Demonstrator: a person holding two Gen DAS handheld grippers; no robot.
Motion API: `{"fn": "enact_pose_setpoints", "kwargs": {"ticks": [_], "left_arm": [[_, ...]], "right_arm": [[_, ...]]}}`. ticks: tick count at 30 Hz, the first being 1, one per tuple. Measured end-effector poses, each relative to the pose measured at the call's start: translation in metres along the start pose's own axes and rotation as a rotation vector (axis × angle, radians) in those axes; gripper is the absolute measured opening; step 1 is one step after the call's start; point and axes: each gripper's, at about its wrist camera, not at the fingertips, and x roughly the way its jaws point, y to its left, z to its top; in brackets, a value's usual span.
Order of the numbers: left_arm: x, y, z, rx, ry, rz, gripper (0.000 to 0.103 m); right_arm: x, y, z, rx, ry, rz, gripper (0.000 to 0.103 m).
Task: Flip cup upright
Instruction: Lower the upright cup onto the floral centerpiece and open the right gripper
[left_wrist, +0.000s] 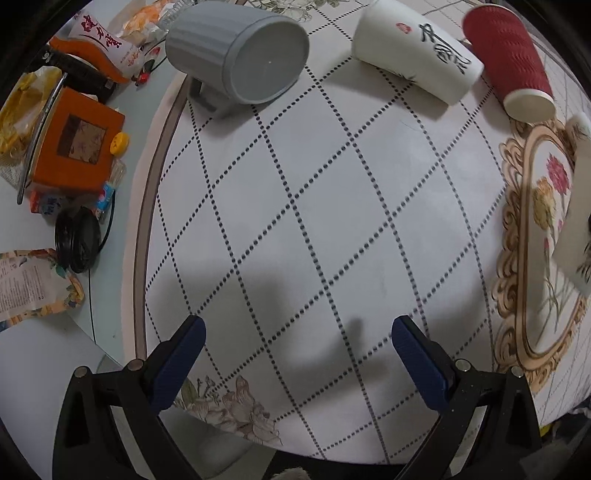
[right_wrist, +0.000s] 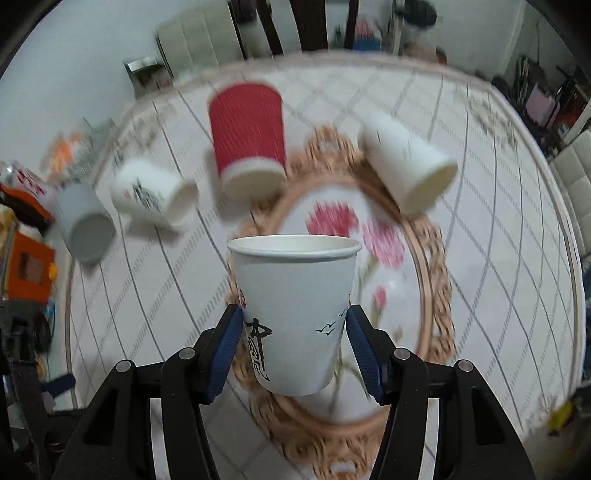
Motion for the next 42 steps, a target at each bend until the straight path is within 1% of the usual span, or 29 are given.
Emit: {"fn": "enact_pose_setpoints", "kwargs": {"ticks": [2, 3, 5, 7, 9, 12, 15, 19, 22, 24, 25, 27, 30, 31, 32, 33, 35, 39, 41, 42], "left_arm": [[0.004, 0.0, 0.004, -0.004, -0.005, 0.007, 0.103], [0.005, 0.0, 0.005, -0.006, -0.007, 0.011, 0.103], [0.011, -0.001, 0.008, -0.014, -0.001, 0.021, 0.103], [0.014, -0.004, 0.009, -0.011, -0.003, 0.022, 0.103], [0.015, -0.005, 0.009, -0.004, -0.009, 0.028, 0.103], [0.014, -0.009, 0.007, 0.008, -0.017, 0.028, 0.103], [0.012, -0.009, 0.002, 0.019, -0.023, 0.029, 0.103], [0.01, -0.008, -0.007, 0.026, -0.027, 0.028, 0.103], [0.003, -0.008, -0.017, 0.034, -0.039, 0.027, 0.103], [-0.004, -0.01, -0.022, 0.039, -0.056, 0.025, 0.103], [-0.007, -0.01, -0.027, 0.042, -0.063, 0.027, 0.103], [-0.016, -0.012, -0.033, 0.047, -0.078, 0.024, 0.103], [-0.034, -0.017, -0.043, 0.052, -0.11, 0.021, 0.103], [-0.039, -0.018, -0.043, 0.053, -0.122, 0.02, 0.103], [-0.05, -0.019, -0.051, 0.056, -0.144, 0.021, 0.103], [-0.058, -0.019, -0.055, 0.056, -0.16, 0.02, 0.103], [-0.08, -0.019, -0.069, 0.051, -0.197, 0.012, 0.103], [-0.124, -0.015, -0.095, 0.033, -0.272, -0.024, 0.103], [-0.156, -0.015, -0.116, 0.034, -0.333, -0.04, 0.103], [-0.166, -0.015, -0.123, 0.034, -0.353, -0.043, 0.103]], "right_arm": [[0.002, 0.007, 0.002, -0.013, -0.098, -0.006, 0.06], [0.005, 0.012, 0.004, -0.019, -0.129, -0.015, 0.06], [0.008, 0.017, 0.001, -0.044, -0.218, -0.046, 0.06], [0.018, 0.023, -0.007, -0.071, -0.274, -0.079, 0.06], [0.03, 0.031, -0.012, -0.097, -0.297, -0.108, 0.06], [0.029, 0.031, -0.023, -0.135, -0.345, -0.123, 0.06], [0.027, 0.031, -0.032, -0.143, -0.339, -0.124, 0.061], [0.025, 0.025, -0.041, -0.125, -0.298, -0.105, 0.062], [0.024, 0.02, -0.047, -0.112, -0.257, -0.091, 0.071], [0.019, 0.019, -0.053, -0.105, -0.246, -0.089, 0.079], [0.015, 0.017, -0.056, -0.105, -0.243, -0.091, 0.082], [0.007, 0.015, -0.062, -0.108, -0.24, -0.092, 0.087], [-0.007, 0.008, -0.068, -0.106, -0.222, -0.096, 0.09], [-0.014, 0.004, -0.07, -0.099, -0.215, -0.104, 0.091], [-0.022, -0.001, -0.071, -0.092, -0.211, -0.105, 0.093], [-0.03, -0.004, -0.072, -0.087, -0.209, -0.111, 0.097], [-0.049, -0.011, -0.074, -0.074, -0.208, -0.121, 0.102], [-0.103, -0.025, -0.082, -0.055, -0.219, -0.144, 0.103], [-0.137, -0.03, -0.087, -0.057, -0.231, -0.159, 0.103], [-0.151, -0.033, -0.089, -0.055, -0.234, -0.161, 0.103]]}}
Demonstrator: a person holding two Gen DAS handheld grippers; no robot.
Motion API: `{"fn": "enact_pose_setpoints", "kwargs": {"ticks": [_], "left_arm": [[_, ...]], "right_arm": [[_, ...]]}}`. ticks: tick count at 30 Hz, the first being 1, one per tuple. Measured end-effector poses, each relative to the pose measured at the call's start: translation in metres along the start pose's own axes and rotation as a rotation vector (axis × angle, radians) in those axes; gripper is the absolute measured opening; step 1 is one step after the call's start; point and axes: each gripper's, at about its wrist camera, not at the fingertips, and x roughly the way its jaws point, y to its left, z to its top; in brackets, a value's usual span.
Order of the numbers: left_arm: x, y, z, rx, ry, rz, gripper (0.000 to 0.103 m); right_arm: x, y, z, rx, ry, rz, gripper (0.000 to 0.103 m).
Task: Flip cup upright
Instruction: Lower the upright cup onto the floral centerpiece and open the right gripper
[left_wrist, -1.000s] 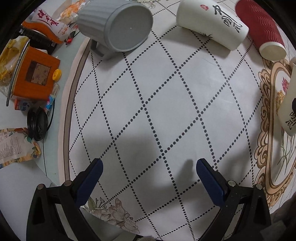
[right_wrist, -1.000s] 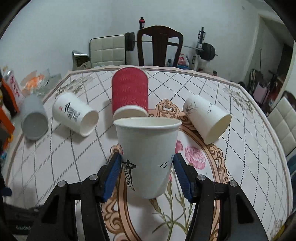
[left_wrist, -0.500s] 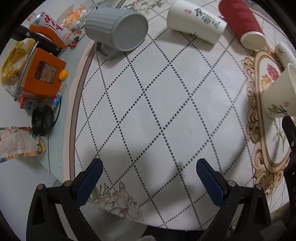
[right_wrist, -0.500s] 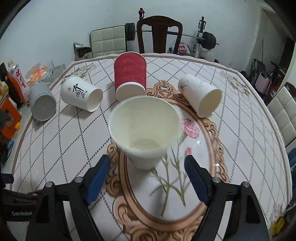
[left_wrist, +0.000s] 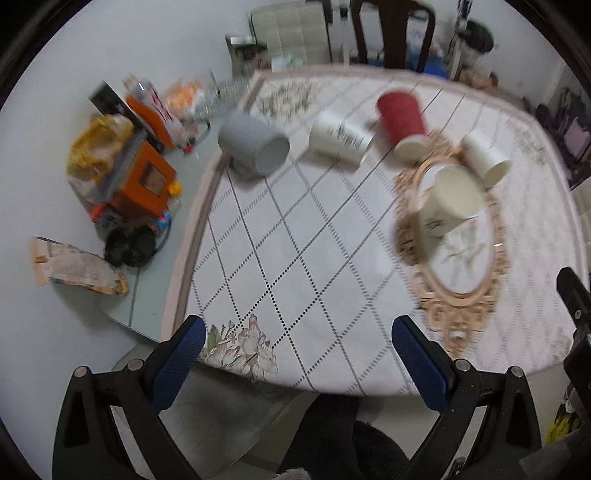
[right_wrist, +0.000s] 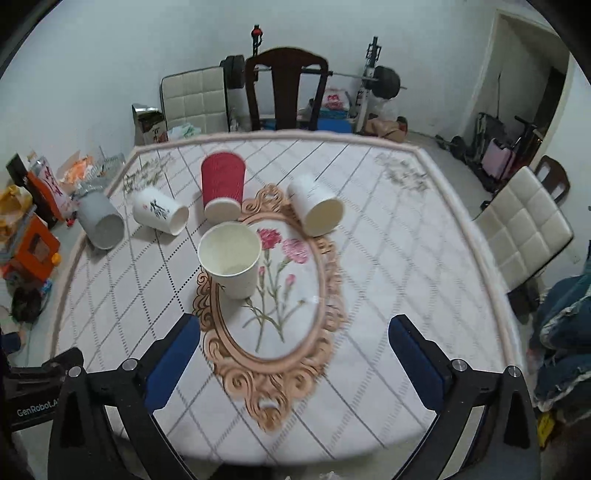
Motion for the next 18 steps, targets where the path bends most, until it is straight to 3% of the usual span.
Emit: {"fn": "enact_pose_setpoints", "kwargs": {"ticks": [8, 18], "left_arm": [[-0.108, 0.013, -0.029, -0.043, -0.177, -0.016, 0.103], [-0.166, 0.027, -0.053, -0.041, -0.269, -0.073, 0.103]], "right_arm": [[-0.113, -0.033, -0.001, -0.008, -0.052, -0.012, 0.103], [-0.2, -0.044, -0.011, -0.011, -0.117, -0.009, 0.103]]}}
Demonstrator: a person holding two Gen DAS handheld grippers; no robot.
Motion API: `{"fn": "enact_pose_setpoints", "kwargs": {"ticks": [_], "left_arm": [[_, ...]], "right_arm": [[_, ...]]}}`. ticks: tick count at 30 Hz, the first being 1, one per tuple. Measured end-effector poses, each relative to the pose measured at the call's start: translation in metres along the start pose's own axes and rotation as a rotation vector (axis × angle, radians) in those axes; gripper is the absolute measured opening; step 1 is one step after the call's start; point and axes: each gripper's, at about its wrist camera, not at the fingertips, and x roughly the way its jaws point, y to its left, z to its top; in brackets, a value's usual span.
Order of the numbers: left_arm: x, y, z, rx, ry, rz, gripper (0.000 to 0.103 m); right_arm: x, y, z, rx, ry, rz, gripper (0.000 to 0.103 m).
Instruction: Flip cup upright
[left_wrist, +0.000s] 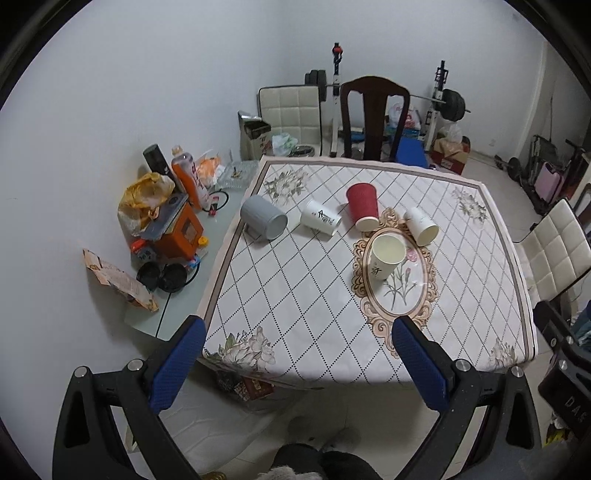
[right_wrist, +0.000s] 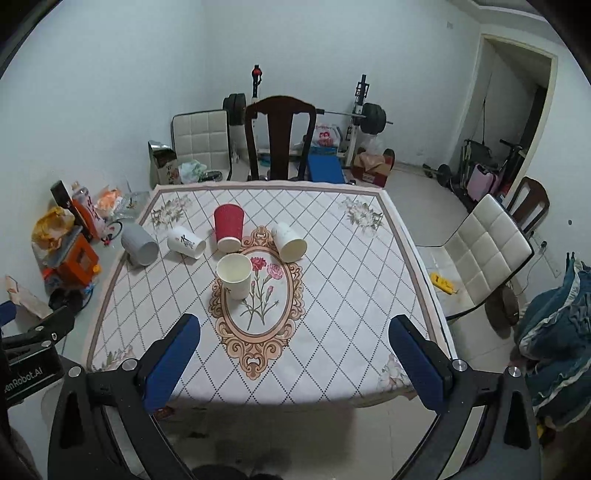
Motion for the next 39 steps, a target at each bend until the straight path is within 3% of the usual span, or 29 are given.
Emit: {"fn": "enact_pose_setpoints", "kwargs": {"ticks": [11, 39], "left_arm": [[-0.024, 0.009, -0.007, 0.008, -0.049, -0.015, 0.103], [-0.034, 0.02, -0.01, 0.016, -0.073, -0.017, 0.103]], "right_arm": [[-0.043, 0.0, -0.003, 0.015, -0.025, -0.003, 0.103], [-0.056, 0.015, -0.002, 0.014, -0.031, 0.02, 0.103]]}}
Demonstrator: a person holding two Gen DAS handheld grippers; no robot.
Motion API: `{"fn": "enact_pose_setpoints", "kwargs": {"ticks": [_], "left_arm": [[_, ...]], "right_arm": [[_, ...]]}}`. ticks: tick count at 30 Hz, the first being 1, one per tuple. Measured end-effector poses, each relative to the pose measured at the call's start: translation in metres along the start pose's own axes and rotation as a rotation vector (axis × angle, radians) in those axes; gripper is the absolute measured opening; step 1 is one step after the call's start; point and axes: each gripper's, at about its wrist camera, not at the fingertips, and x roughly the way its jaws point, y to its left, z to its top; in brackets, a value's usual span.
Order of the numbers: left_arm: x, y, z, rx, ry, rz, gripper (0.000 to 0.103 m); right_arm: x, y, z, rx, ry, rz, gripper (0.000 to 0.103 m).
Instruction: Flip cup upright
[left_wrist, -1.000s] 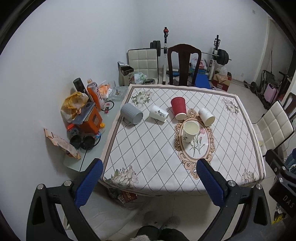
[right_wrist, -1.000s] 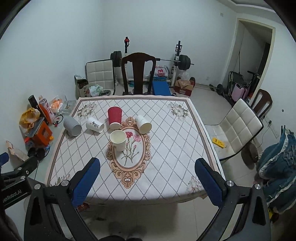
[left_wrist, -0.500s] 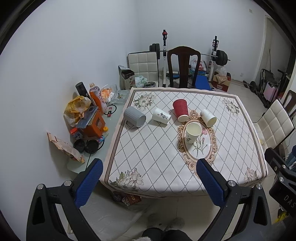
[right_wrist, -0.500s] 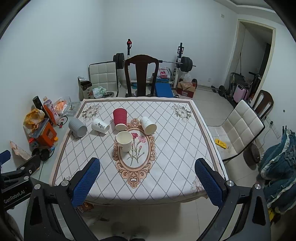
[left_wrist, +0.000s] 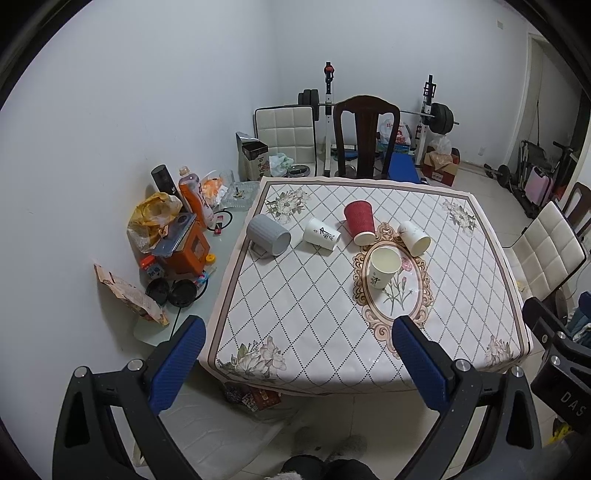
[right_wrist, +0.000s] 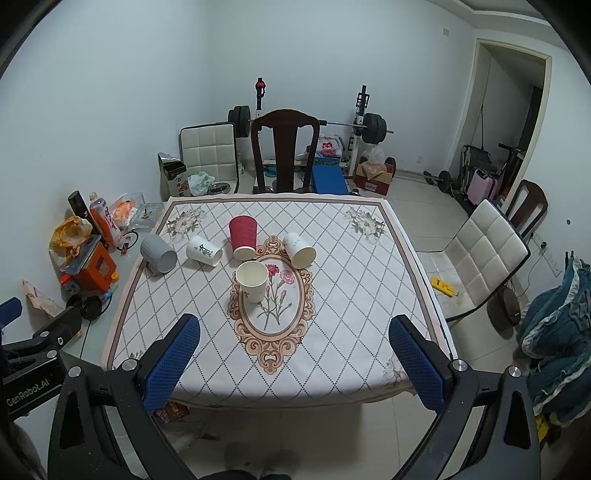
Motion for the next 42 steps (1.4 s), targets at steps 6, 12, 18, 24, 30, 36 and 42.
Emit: {"fn": "enact_pose_setpoints", "kwargs": {"ticks": [6, 12, 18, 24, 30, 36, 42], "left_arm": [[-0.0036, -0.0036, 0.0025, 0.003, -0.005, -0.007, 0.103], [-0.0063, -0.0058, 0.0038, -0.001, -0.005, -0.017, 0.103], [-0.0062, -0.0067, 0.005, -0.005, -0.003, -0.024, 0.103], [-0.0063, -0.0061, 0.0043, -0.004, -0.004, -0.022, 0.103], [-0.0064, -0.006, 0.0046, -0.005, -0.004, -0.021, 0.103], [-0.0061, -0.0041, 0.0033, -0.005, -0.001, -0.024, 0.103], [-0.0061, -0.0055, 0.0016, -0.008, 0.004, -0.026, 0.103]], "right_arm": [[-0.0009, 0.0004, 0.0, 0.0, -0.001, 0.003, 0.103], [-0.0032, 0.0043, 0.0024, -0.004, -0.003, 0.006, 0.103], [-0.004, 0.0046, 0.0035, -0.004, -0.001, 0.009, 0.103], [-0.0036, 0.0045, 0.0035, -0.005, -0.002, 0.009, 0.103], [-0.0036, 0.0044, 0.0028, -0.006, 0.001, 0.012, 0.103], [-0.0029, 0.005, 0.0024, -0.008, 0.003, 0.014, 0.103], [-0.0025, 0.0049, 0.0016, -0.008, 0.005, 0.013, 0.103]]}}
